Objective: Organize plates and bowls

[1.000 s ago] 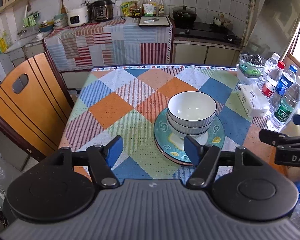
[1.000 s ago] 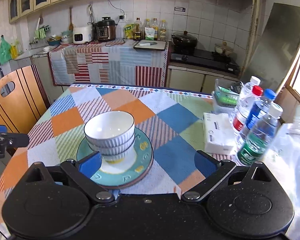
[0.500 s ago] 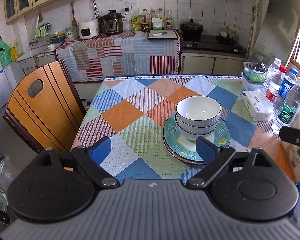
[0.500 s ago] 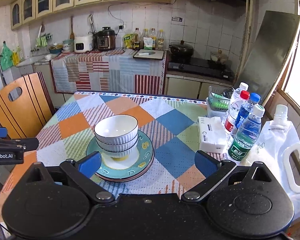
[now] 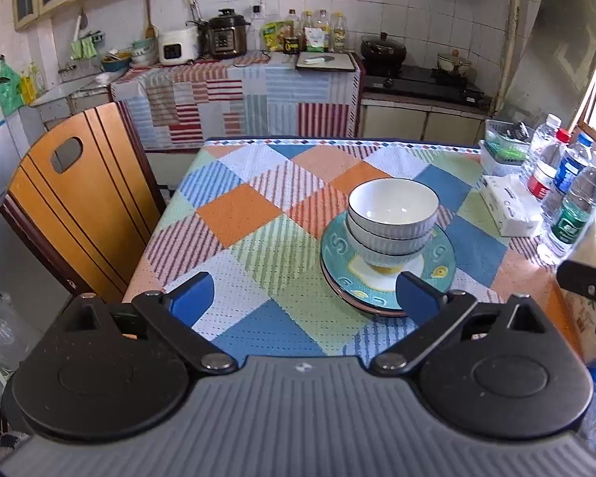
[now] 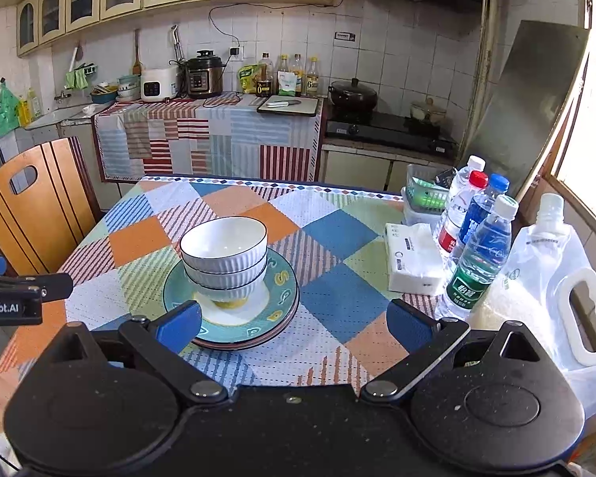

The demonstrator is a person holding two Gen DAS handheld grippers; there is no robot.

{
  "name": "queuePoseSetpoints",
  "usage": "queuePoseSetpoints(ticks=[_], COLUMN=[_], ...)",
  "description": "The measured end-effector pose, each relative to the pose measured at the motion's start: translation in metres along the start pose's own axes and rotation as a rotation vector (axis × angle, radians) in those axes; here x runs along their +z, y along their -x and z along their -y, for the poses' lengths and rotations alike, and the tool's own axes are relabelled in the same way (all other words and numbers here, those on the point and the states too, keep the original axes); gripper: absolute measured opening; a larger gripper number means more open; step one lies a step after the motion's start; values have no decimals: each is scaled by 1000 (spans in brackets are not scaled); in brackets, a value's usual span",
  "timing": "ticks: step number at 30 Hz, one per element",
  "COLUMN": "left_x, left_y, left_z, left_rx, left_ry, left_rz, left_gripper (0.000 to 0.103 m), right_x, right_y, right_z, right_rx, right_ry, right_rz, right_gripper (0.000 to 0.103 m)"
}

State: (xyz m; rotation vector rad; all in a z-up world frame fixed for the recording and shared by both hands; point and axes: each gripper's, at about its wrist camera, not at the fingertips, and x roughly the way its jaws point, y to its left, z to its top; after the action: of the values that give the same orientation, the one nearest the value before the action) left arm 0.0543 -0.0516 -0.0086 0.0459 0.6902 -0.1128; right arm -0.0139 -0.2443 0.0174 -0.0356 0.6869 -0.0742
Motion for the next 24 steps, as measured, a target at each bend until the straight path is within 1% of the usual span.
queuePoseSetpoints(ticks=[11,13,18,24], left_x=[-5,-5,-5,-6], left_y=[-2,-3,-6,-6], left_z=[4,2,2,1], left_rx=[14,8,30,30], left_ry=[1,14,12,12], left_rz=[-5,-17,-36,-34], left_gripper=[99,99,99,99], right_x=[-6,-7,-8,-8], right_y=[0,-1,-2,-4], right_z=[-2,-3,-3,-3], right_rx=[3,2,3,2], right_ry=[-8,-8,-2,1], right_rz=[-14,-16,-20,-25], right_gripper=[101,101,101,101])
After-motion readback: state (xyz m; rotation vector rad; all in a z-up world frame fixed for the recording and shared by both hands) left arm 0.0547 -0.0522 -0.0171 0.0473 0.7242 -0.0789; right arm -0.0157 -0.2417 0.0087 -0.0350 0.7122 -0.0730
